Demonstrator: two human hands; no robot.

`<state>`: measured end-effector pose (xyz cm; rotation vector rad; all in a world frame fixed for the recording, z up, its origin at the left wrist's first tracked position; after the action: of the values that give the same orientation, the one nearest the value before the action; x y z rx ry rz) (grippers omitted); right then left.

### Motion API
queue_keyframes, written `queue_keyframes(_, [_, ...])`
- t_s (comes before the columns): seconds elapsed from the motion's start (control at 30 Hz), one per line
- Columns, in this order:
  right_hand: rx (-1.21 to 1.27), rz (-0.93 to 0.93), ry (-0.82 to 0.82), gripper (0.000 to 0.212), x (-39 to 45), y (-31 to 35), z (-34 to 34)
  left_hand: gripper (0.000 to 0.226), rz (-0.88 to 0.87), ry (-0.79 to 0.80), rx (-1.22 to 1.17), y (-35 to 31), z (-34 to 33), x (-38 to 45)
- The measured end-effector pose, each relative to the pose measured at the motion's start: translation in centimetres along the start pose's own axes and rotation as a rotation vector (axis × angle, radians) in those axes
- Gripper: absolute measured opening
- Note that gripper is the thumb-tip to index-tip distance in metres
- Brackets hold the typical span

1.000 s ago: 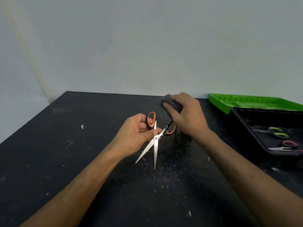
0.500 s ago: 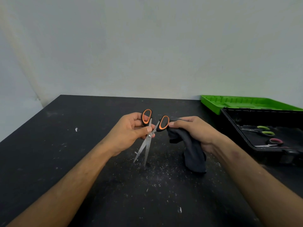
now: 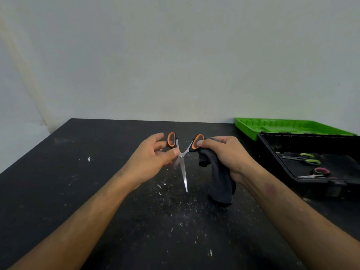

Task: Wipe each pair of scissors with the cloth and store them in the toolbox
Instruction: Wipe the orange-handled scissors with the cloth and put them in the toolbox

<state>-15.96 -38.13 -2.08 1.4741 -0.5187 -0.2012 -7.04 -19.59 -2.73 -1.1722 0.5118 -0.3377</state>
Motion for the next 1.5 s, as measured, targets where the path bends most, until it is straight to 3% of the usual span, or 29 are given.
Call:
queue_keyframes(0.03, [0.001,0.011,-0.019,0.015,0.0,0.1,0.2,0.084,-0.018,-0.079,0.120,-0.4,0.4,-0.6])
queue_keyframes(0.1, [-0.014,0.034,-0.053,0.018,0.0,0.4,0.4,0.086,-0.143,-0.237,0.348,-2.2,0.4,-2.3])
queue_keyframes(0.17, [-0.043,0.058,-0.069,0.023,0.0,0.8,0.3,0.066,-0.276,-0.289,0.551,-3.8,-1.1,-3.8])
queue_keyframes(0.23, [-0.099,0.082,-0.085,0.028,-0.1,1.0,0.0,0.043,-0.292,-0.277,0.691,-4.5,-2.8,-4.2])
queue_keyframes(0.3, [-0.189,0.126,-0.110,0.032,-0.4,1.5,-0.1,0.031,-0.234,-0.280,0.742,-4.6,-3.4,-3.6])
queue_keyframes(0.4, [-0.308,0.213,-0.114,0.035,-0.9,2.2,-0.5,0.036,-0.154,-0.271,0.690,-4.6,-3.2,-2.5])
queue_keyframes(0.6, [-0.356,0.243,-0.077,0.030,-1.5,2.9,-1.1,0.010,-0.207,-0.264,0.683,-4.0,-3.3,-1.8])
queue_keyframes(0.73, [-0.352,0.263,-0.007,0.031,-1.4,3.3,-1.6,0.008,-0.250,-0.310,0.574,-3.9,-3.1,-2.1])
queue_keyframes(0.87, [-0.342,0.324,0.071,0.043,-0.8,4.3,-2.1,0.016,-0.193,-0.340,0.292,-3.3,-0.9,-0.9])
queue_keyframes(0.97, [-0.387,0.363,-0.024,0.056,0.3,4.9,0.3,0.005,-0.037,-0.171,-0.154,-1.2,0.4,0.3])
queue_keyframes(1.07, [-0.419,0.382,-0.054,0.036,0.5,4.3,2.0,0.009,0.062,-0.062,-0.385,1.0,0.5,0.6])
queue_keyframes(1.17, [-0.507,0.443,0.043,0.025,-0.8,3.4,0.5,0.010,0.097,-0.023,-0.498,2.8,-0.2,0.7])
queue_keyframes(1.37, [-0.907,0.759,0.332,0.033,-2.4,2.0,-5.7,0.016,0.032,0.077,-0.697,3.4,-2.3,0.3])
queue_keyframes(1.5, [-1.127,0.827,0.435,0.035,-3.1,-0.6,-6.0,0.013,0.064,-0.015,-0.795,4.2,-0.6,0.6])
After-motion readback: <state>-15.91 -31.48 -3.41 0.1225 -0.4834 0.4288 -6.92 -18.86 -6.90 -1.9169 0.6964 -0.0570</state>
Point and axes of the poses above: each hand's wrist, its own x-axis towards the middle knuckle, its own z-axis out of the back of the hand, y = z × x, the point moved 8 cm from there along x, towards the middle knuckle, and after that the axes turned 15 degrees about z, right-handed, at the moved point
